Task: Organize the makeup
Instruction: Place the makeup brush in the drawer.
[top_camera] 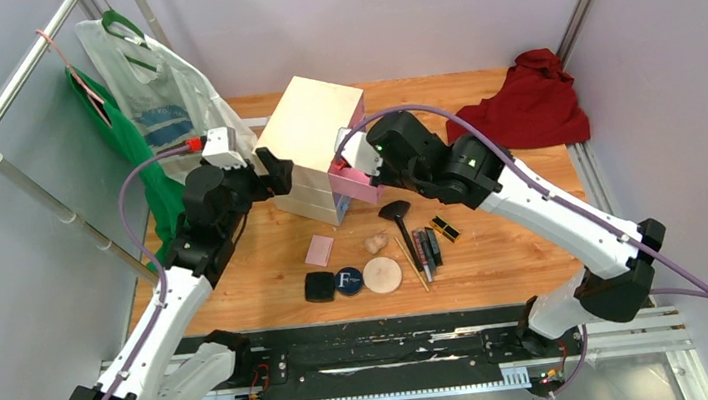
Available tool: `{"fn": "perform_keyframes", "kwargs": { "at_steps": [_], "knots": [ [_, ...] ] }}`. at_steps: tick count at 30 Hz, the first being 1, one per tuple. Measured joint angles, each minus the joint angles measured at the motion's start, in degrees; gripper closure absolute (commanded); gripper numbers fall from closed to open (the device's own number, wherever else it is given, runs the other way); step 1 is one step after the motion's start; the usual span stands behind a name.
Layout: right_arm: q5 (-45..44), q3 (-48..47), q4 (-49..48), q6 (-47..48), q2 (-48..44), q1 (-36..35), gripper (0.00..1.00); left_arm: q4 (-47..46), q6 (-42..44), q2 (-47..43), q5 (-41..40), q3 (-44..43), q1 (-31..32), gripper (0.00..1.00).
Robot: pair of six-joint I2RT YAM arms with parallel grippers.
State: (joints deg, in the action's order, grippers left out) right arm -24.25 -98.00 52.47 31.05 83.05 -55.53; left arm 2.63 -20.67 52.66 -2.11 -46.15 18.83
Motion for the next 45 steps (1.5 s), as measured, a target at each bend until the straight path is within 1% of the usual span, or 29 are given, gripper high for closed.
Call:
{"fn": "perform_keyframes", "kwargs": {
  "at_steps": [10,23,38,45],
  "knots": [
    [3.56,1.97,0.39,-1.36,3.13,0.0,1.0,-0.02,0.02,0.35,0.0,0.66,0.0,0.02],
    [4.26,1.73,-0.13,-1.49,8.02,0.0,0.99,-0.9,0.0,0.5,-0.02,1.25,0.0,0.02],
    [3.06,-1.11,-0.09,-1.44,9.38,0.0,0.99,-1.27,-0.46,0.5,-0.02,1.92,0.0,0.02],
    [2.6,-5.64,1.4,-1.36,11.82,0.0,0.99,-1.27,-0.61,0.48,-0.02,1.92,0.0,0.02]
  ]
}}
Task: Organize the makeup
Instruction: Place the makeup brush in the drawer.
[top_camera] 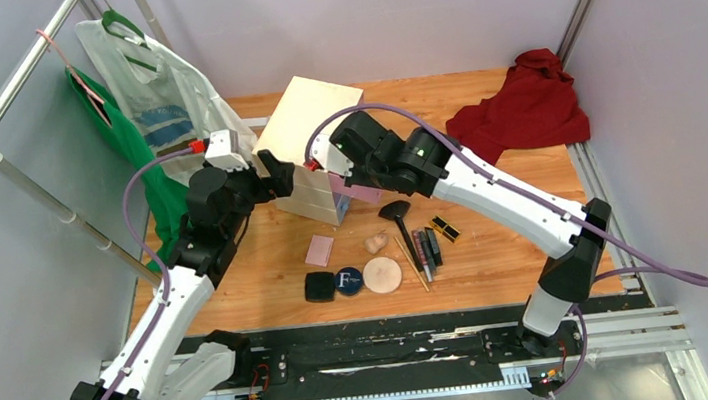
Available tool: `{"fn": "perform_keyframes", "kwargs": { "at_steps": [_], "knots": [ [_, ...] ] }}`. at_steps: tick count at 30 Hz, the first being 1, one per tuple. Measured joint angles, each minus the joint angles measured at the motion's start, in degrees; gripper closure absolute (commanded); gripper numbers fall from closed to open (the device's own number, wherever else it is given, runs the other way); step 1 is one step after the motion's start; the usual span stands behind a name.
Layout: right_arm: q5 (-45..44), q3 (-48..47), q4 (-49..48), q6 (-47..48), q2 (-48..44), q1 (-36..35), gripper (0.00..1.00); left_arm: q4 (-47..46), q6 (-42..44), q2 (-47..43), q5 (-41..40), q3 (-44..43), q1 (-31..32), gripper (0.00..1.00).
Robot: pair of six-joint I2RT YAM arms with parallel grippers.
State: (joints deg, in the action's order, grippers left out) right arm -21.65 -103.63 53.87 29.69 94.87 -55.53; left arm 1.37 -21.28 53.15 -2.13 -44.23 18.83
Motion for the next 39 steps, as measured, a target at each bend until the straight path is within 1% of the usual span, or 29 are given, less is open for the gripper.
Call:
{"fn": "perform_keyframes", "kwargs": {
  "at_steps": [10,29,35,39],
  "knots": [
    [-1.01,-3.82,4.33,0.11,1.57,0.0,0.99,0.0,-0.04,0.0,0.0,0.0,0.0,0.02],
    [-0.98,-3.87,7.37,0.09,1.99,0.0,0.99,0.0,-0.2,0.0,-0.02,0.0,0.0,0.02],
    [-0.83,-3.87,7.34,0.09,3.8,0.2,0.95,-0.02,-0.2,0.0,-0.04,0.0,0.0,0.02],
    [-0.79,-3.87,7.32,0.07,4.31,0.33,0.89,-0.07,-0.17,0.0,-0.15,0.07,0.0,0.02]
  ]
}}
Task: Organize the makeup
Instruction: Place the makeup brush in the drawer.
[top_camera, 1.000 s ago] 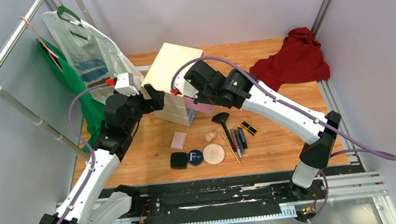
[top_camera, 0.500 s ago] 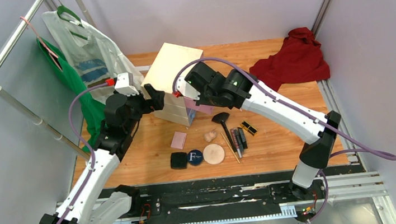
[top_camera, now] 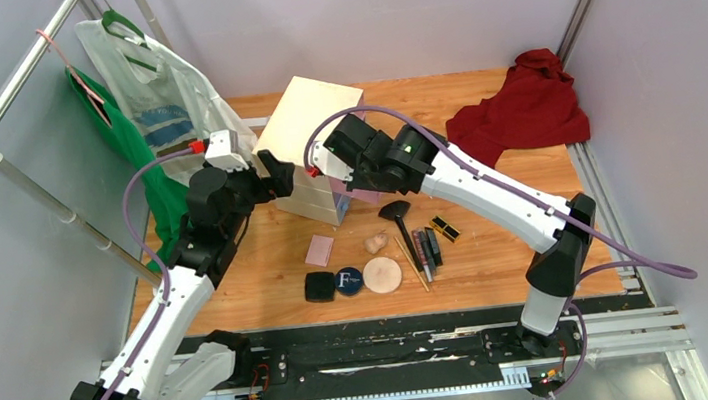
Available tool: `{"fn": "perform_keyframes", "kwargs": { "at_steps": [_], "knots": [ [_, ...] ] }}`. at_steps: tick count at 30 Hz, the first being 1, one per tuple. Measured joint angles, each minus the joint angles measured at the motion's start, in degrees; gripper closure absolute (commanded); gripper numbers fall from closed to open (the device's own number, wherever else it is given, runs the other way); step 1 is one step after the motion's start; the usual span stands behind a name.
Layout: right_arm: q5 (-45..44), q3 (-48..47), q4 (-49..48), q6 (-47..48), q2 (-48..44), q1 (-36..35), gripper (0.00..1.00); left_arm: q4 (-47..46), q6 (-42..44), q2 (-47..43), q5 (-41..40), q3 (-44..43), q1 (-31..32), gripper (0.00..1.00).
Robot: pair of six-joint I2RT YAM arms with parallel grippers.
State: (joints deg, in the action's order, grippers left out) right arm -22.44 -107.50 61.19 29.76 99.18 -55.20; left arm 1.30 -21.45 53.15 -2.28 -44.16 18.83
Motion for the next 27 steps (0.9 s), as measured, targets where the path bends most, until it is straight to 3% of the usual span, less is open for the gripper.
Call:
{"fn": "perform_keyframes", "kwargs": {
  "at_steps": [6,10,18,27],
  "knots": [
    [0.0,0.0,-0.02,-0.02,0.0,0.0,0.77,-0.17,-0.02,0.0,-0.37,0.46,0.0,0.02],
    [-0.02,0.0,-0.04,-0.17,0.0,0.02,0.62,-0.17,-0.02,0.0,-0.46,0.5,0.0,0.02],
    [-0.04,0.0,-0.24,-0.26,0.0,0.02,0.57,-0.31,-0.02,0.0,-0.52,0.59,0.0,0.02],
    [-0.35,0.0,-0.98,-0.46,-0.07,0.02,0.38,-0.35,-0.02,0.0,-0.52,0.68,0.0,0.02]
  ]
}}
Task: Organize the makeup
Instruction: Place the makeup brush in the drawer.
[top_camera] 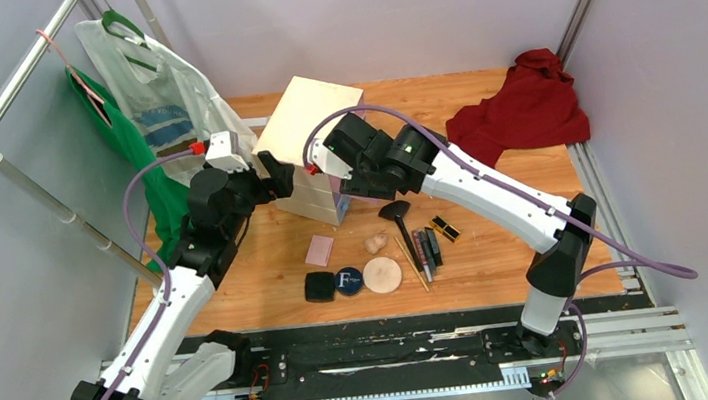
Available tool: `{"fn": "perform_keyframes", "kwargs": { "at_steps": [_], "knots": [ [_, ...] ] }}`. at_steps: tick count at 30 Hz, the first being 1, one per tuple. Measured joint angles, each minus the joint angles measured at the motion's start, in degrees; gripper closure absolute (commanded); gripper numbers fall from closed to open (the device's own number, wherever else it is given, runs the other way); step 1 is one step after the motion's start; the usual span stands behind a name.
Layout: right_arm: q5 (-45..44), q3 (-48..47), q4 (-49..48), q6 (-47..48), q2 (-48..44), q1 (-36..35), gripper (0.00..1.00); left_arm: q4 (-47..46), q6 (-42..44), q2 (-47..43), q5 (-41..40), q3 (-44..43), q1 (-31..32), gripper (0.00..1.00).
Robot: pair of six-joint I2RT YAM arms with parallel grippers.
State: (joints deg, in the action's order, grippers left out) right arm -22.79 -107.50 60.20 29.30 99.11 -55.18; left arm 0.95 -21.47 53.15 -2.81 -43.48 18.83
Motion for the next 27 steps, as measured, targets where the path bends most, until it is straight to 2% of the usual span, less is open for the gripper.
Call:
{"fn": "perform_keyframes", "kwargs": {
  "at_steps": [6,13,27],
  "knots": [
    [-1.01,0.26,-0.66,-0.37,-2.01,0.0,0.29,0.0,-0.02,0.0,-0.02,0.0,0.0,0.02],
    [-3.96,1.92,-1.31,-1.7,-6.97,0.0,0.24,0.0,-0.02,0.0,-0.09,0.0,0.0,0.02],
    [-5.99,7.15,-3.93,-4.31,-8.9,0.02,0.23,0.0,0.0,0.0,-0.39,0.0,0.0,0.02]
  ]
}}
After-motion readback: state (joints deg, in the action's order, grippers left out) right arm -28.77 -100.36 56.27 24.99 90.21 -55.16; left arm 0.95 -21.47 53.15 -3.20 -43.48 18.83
